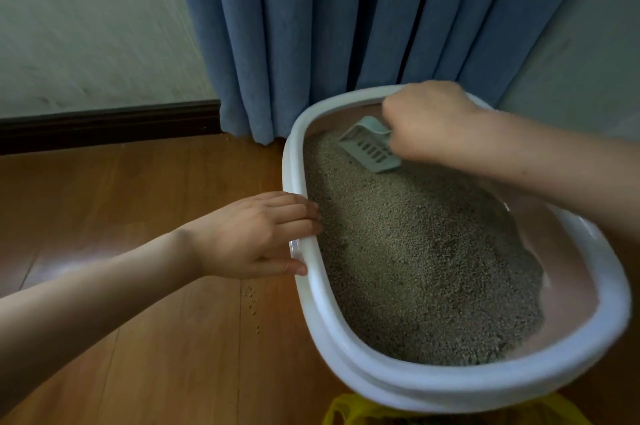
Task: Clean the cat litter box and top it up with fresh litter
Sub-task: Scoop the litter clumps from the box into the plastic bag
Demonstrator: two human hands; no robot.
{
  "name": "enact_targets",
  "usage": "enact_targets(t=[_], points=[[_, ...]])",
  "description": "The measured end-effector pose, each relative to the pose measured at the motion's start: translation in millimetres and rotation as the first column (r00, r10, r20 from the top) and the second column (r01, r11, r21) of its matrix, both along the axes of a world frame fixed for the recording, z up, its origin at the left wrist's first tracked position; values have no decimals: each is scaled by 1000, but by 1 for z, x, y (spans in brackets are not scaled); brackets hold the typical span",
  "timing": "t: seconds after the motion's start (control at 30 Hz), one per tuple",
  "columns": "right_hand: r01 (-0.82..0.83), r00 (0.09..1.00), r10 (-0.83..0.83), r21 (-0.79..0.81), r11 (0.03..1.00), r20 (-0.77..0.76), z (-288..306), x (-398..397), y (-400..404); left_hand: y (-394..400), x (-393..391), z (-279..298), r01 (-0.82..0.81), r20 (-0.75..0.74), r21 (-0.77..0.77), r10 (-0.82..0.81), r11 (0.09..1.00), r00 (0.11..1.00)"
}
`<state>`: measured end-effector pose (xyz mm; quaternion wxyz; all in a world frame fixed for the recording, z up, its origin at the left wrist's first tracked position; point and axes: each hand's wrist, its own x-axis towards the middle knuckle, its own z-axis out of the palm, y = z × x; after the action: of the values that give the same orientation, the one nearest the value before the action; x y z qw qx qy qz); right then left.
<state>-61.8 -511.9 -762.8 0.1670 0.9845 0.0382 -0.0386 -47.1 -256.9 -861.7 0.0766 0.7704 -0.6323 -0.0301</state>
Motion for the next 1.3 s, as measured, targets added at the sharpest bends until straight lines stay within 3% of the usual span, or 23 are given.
enact_targets(t=[0.17, 0.4, 0.63, 0.8, 0.93, 1.0, 1.1, 1.2, 1.3], points=[[31, 998, -26, -82, 996, 56, -1, 8, -39, -3, 3, -5, 32, 9, -30, -32, 999, 999], [-182, 982, 176, -90, 979, -64, -57, 57, -15, -4, 4, -6, 25, 13, -55, -25, 998, 1000], [-280, 942, 262, -61, 958, -210, -46, 63, -19, -2, 1, -4, 7, 6, -38, -7, 999, 1000], [-336, 926, 321, -52, 940, -198, -22, 9, -30, 0, 1, -2, -9, -8, -37, 9, 999, 1000], [-362, 885, 322, -61, 930, -336, -18, -71, -40, 0, 0, -2, -19, -15, -21, 19, 1000, 1000], [-384, 887, 341, -89, 919, -310, -14, -91, -43, 0, 0, -1, -25, -26, -25, 24, 999, 999], [-274, 958, 265, -75, 959, -110, -10, -85, -44, -3, -1, 2, -29, -27, -14, 29, 999, 999], [-95, 994, 90, -95, 991, -56, -27, -58, -30, -7, -5, 3, -45, -30, -6, 44, 999, 999], [-51, 996, 41, -118, 992, -79, -43, -33, -20, -8, -7, 4, -60, -25, 0, 60, 998, 998]])
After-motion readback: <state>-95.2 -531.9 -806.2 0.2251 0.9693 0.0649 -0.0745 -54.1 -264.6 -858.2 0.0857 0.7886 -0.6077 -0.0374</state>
